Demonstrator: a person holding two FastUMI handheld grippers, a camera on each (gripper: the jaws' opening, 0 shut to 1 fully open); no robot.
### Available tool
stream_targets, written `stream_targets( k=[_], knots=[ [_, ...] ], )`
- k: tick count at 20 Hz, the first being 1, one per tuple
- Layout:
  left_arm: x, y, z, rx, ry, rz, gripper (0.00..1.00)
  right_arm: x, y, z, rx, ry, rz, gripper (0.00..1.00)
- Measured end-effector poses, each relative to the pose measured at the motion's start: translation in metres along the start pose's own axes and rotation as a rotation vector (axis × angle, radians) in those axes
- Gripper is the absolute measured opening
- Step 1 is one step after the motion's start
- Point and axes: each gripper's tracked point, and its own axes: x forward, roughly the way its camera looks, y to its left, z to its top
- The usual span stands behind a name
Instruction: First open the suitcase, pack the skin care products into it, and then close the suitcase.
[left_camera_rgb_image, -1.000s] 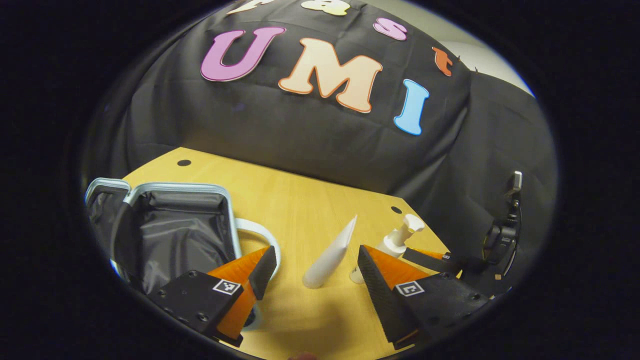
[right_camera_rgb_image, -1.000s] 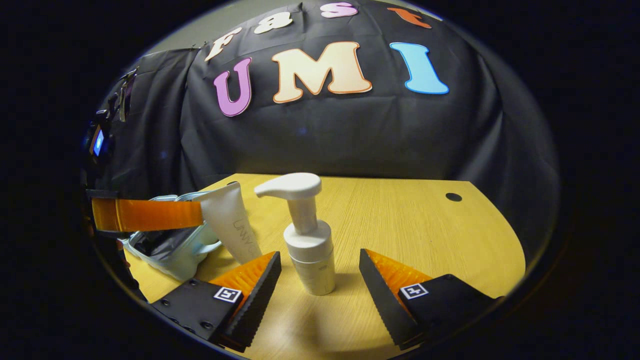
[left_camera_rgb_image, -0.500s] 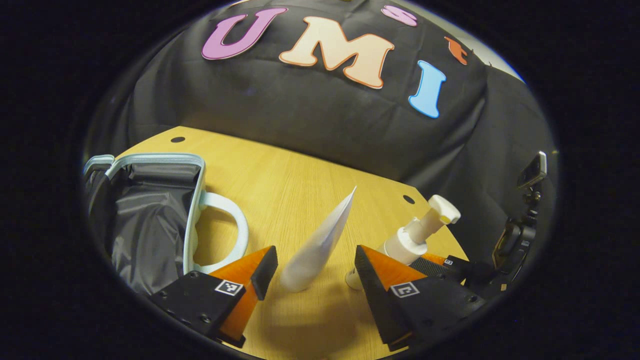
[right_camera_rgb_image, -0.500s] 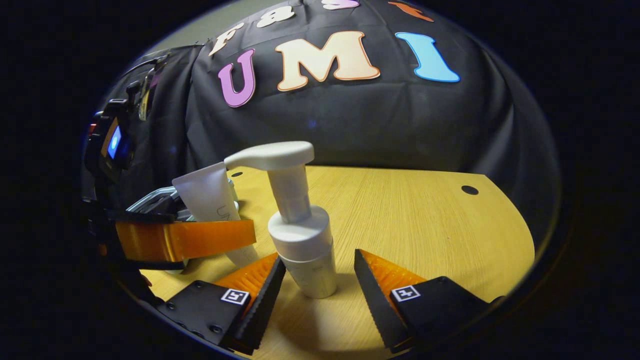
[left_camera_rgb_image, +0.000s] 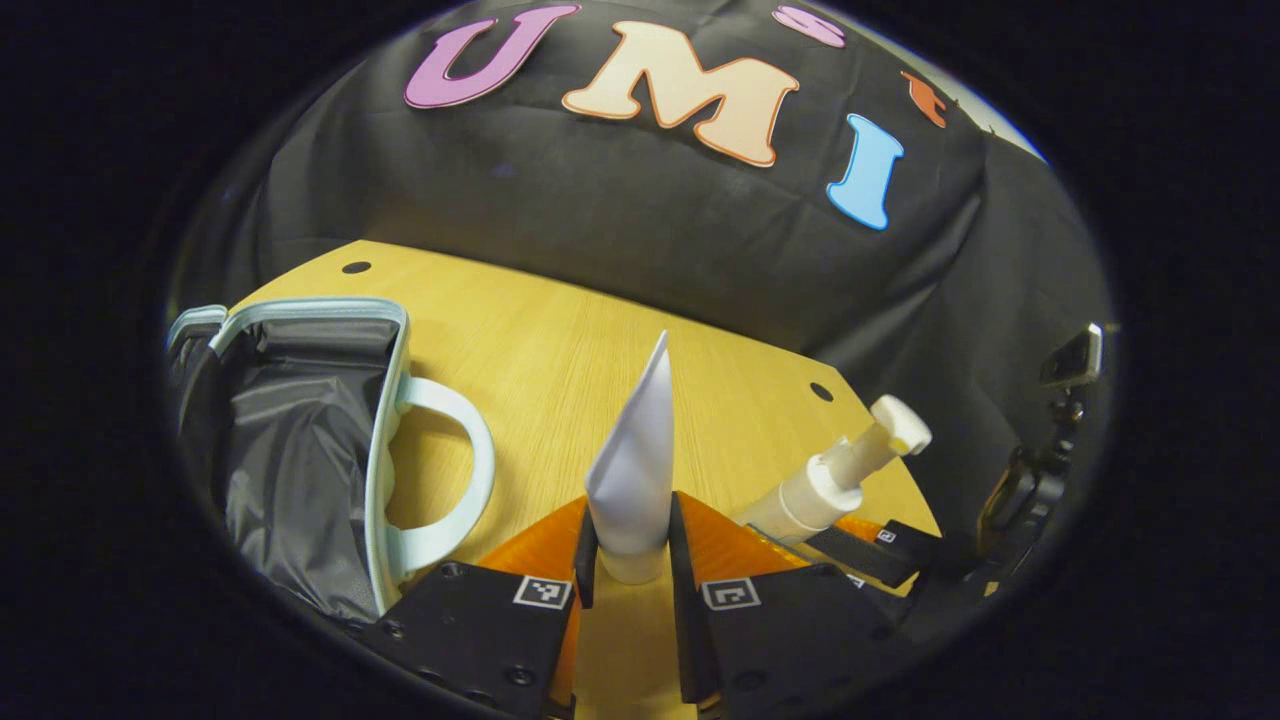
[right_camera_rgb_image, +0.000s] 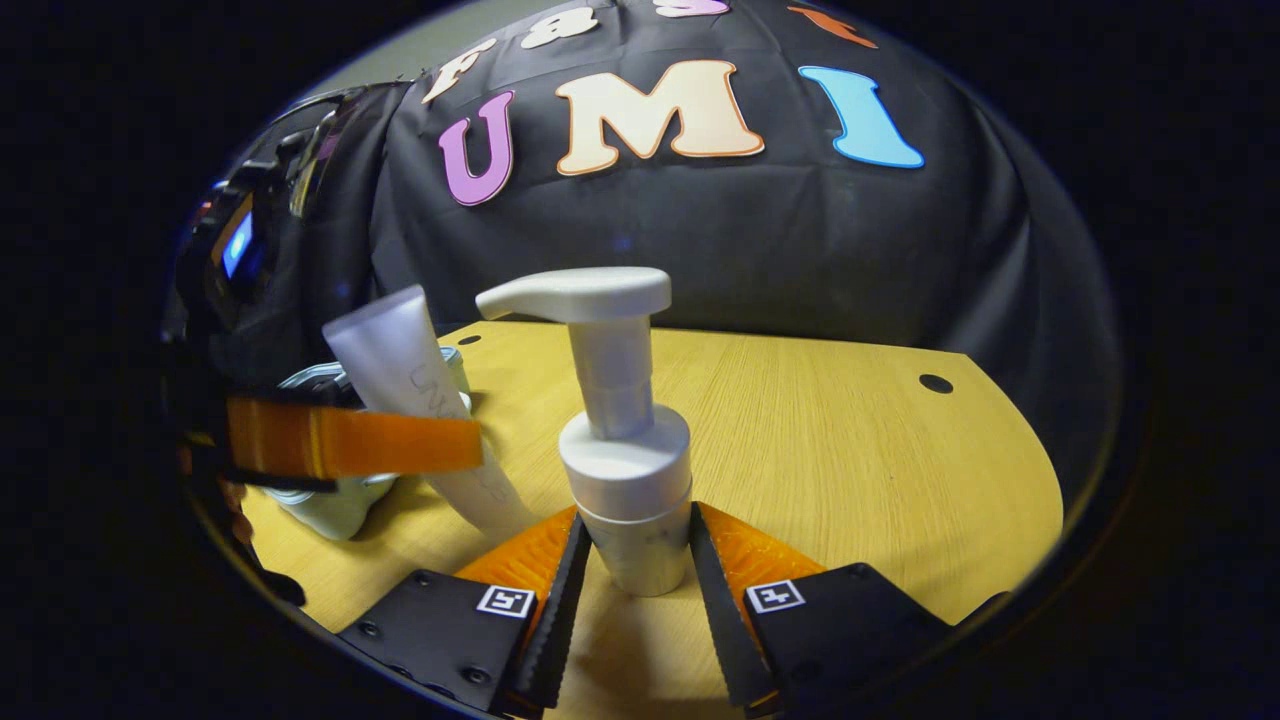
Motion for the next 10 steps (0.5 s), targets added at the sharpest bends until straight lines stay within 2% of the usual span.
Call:
stream_targets(
  k=[2,5,7,8,10],
  knots=[
    [-0.025,-0.010,0.017,-0.016,-0.002,-0.050,0.30,-0.004,-0.005,0.001,0.030,0.012,-0.015,0.62],
    [-0.071,0.006,0.042,-0.030,0.010,-0.065,0.33,-0.015,-0.011,0.009,0.077,0.012,-0.032,0.62],
    [-0.101,0.035,0.060,-0.056,0.029,-0.043,0.35,-0.026,-0.013,0.017,0.096,0.017,-0.040,0.61],
    [-0.113,0.055,0.064,-0.066,0.047,-0.020,0.29,-0.032,-0.012,0.020,0.111,0.018,-0.039,0.62],
    [-0.132,0.102,0.067,-0.087,0.096,0.037,0.33,-0.046,-0.005,0.025,0.132,0.021,-0.034,0.62]
  ],
)
